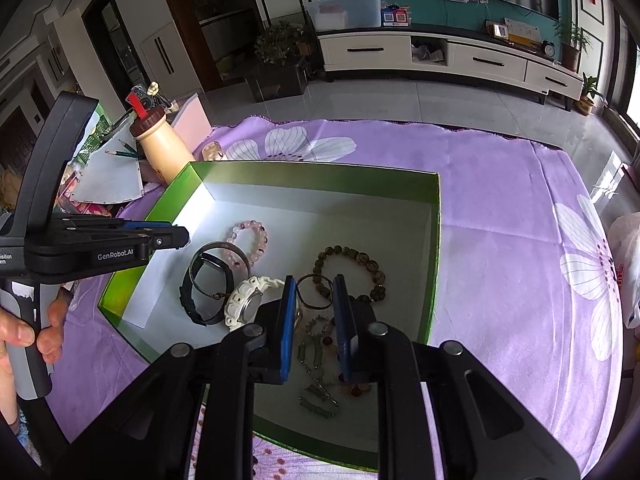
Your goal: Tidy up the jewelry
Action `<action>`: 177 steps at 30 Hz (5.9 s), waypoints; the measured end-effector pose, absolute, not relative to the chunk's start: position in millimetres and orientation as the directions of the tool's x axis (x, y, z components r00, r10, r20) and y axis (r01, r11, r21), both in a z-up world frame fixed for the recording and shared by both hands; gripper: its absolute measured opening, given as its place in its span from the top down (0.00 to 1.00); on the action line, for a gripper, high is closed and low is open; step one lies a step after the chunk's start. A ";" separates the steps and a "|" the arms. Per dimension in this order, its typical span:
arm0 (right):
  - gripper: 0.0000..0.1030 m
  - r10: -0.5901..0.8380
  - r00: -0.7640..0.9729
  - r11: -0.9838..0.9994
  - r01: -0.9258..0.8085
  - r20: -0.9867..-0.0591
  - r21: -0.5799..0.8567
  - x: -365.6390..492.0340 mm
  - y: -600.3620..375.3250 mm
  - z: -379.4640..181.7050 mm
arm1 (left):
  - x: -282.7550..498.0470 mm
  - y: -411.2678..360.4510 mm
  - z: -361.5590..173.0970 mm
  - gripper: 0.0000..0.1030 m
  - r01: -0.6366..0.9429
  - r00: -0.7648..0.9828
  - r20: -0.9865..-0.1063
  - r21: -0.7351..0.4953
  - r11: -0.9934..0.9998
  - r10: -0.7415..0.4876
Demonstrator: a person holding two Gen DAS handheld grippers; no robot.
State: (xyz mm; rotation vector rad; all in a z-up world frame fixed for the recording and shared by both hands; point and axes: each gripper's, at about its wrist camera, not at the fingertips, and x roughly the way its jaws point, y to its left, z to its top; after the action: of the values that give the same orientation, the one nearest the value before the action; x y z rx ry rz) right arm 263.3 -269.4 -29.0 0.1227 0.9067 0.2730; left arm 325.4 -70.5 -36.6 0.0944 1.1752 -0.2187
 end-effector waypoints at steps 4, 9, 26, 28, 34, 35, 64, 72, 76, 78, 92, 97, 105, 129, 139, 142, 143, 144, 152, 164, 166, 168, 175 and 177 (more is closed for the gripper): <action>0.82 0.282 0.575 0.959 -0.184 -0.768 0.214 266.7 -267.0 -32.8 | 328.7 -70.8 -40.3 0.80 0.218 0.364 -0.925 -0.031 0.975 -0.111; 0.82 0.271 0.561 0.962 -0.183 -0.782 0.202 272.9 -264.5 -37.3 | 331.3 -73.2 -43.5 0.80 0.224 0.366 -0.925 -0.017 0.974 -0.101; 0.82 0.258 0.536 0.965 -0.190 -0.803 0.183 285.2 -255.8 -49.0 | 338.5 -76.9 -55.4 0.80 0.239 0.356 -0.931 0.016 0.971 -0.073; 0.82 0.257 0.532 0.965 -0.191 -0.807 0.182 286.4 -254.5 -50.2 | 338.8 -77.5 -56.8 0.80 0.241 0.353 -0.933 0.019 0.970 -0.069; 0.82 0.252 0.523 0.966 -0.191 -0.814 0.176 289.6 -251.5 -53.4 | 339.3 -79.2 -60.6 0.80 0.247 0.349 -0.935 0.031 0.969 -0.059; 0.82 0.251 0.522 0.966 -0.191 -0.815 0.175 290.0 -251.3 -54.1 | 339.4 -79.4 -61.3 0.80 0.247 0.348 -0.936 0.031 0.968 -0.058; 0.82 0.222 0.503 0.972 -0.181 -0.835 0.150 292.2 -252.1 -61.4 | 340.2 -81.4 -64.6 0.80 0.267 0.348 -0.937 0.062 0.962 -0.036; 0.82 0.222 0.502 0.972 -0.183 -0.836 0.148 291.5 -251.0 -62.2 | 339.7 -82.1 -64.6 0.80 0.270 0.351 -0.936 0.073 0.960 -0.028; 0.82 0.221 0.502 0.972 -0.178 -0.836 0.151 292.1 -253.6 -62.2 | 340.2 -83.0 -65.1 0.80 0.270 0.350 -0.936 0.074 0.960 -0.026; 0.82 0.222 0.500 0.972 -0.177 -0.837 0.151 291.9 -254.5 -62.4 | 340.2 -83.0 -65.0 0.80 0.271 0.351 -0.936 0.077 0.959 -0.024; 0.82 0.230 0.487 0.971 -0.172 -0.843 0.165 292.2 -254.4 -63.9 | 338.8 -83.4 -64.6 0.80 0.269 0.351 -0.936 0.081 0.960 -0.019; 0.82 0.230 0.485 0.971 -0.170 -0.843 0.168 291.8 -254.9 -63.7 | 338.3 -83.4 -64.9 0.80 0.269 0.355 -0.935 0.083 0.960 -0.019; 0.82 0.231 0.479 0.971 -0.167 -0.847 0.171 291.0 -255.0 -64.0 | 336.8 -84.3 -61.8 0.76 0.267 0.368 -0.930 0.093 0.959 -0.013; 0.62 0.222 0.514 0.974 -0.148 -0.829 0.169 274.4 -263.1 -36.2 | 310.7 -82.4 -27.7 0.37 0.277 0.440 -0.898 0.123 0.953 -0.012; 0.30 0.184 0.556 0.983 -0.119 -0.810 0.142 256.4 -270.4 -9.6 | 289.0 -78.4 0.5 0.20 0.274 0.492 -0.870 0.126 0.953 -0.026; 0.25 0.178 0.563 0.984 -0.112 -0.807 0.139 250.5 -271.9 -3.4 | 282.1 -75.7 9.0 0.18 0.269 0.504 -0.863 0.124 0.955 -0.030; 0.23 0.177 0.562 0.984 -0.110 -0.808 0.140 248.9 -272.2 -1.9 | 279.7 -75.0 11.6 0.16 0.267 0.508 -0.861 0.127 0.955 -0.028; 0.21 0.173 0.564 0.985 -0.105 -0.808 0.138 246.6 -272.9 0.0 | 277.8 -74.1 14.2 0.14 0.265 0.511 -0.859 0.129 0.956 -0.026; 0.06 0.148 0.569 0.989 -0.088 -0.809 0.119 230.2 -276.2 19.3 | 258.0 -68.6 40.0 0.05 0.253 0.548 -0.836 0.151 0.956 -0.013; 0.01 0.124 0.573 0.992 -0.097 -0.810 0.083 209.5 -270.2 50.7 | 233.5 -63.3 70.4 0.02 0.248 0.546 -0.836 0.089 0.965 -0.063; 0.01 0.113 0.574 0.993 -0.089 -0.811 0.076 207.4 -269.7 56.0 | 229.5 -63.0 75.7 0.02 0.242 0.544 -0.836 0.082 0.967 -0.066; 0.01 0.103 0.578 0.994 -0.084 -0.810 0.067 205.2 -269.6 61.5 | 226.1 -62.9 82.6 0.02 0.235 0.554 -0.830 0.085 0.968 -0.062; 0.01 0.084 0.572 0.996 -0.081 -0.816 0.046 196.2 -270.4 78.3 | 219.3 -62.8 98.6 0.02 0.215 0.560 -0.828 0.120 0.969 -0.022; 0.01 0.077 0.565 0.996 -0.083 -0.822 0.036 195.4 -268.7 82.3 | 219.8 -62.5 101.4 0.02 0.210 0.555 -0.832 0.127 0.969 -0.012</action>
State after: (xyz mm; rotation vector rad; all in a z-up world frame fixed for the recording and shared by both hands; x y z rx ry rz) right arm 195.4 -268.7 82.3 -0.0066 0.9664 0.0939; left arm 219.8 -62.5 101.4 0.2217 0.9762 -0.1325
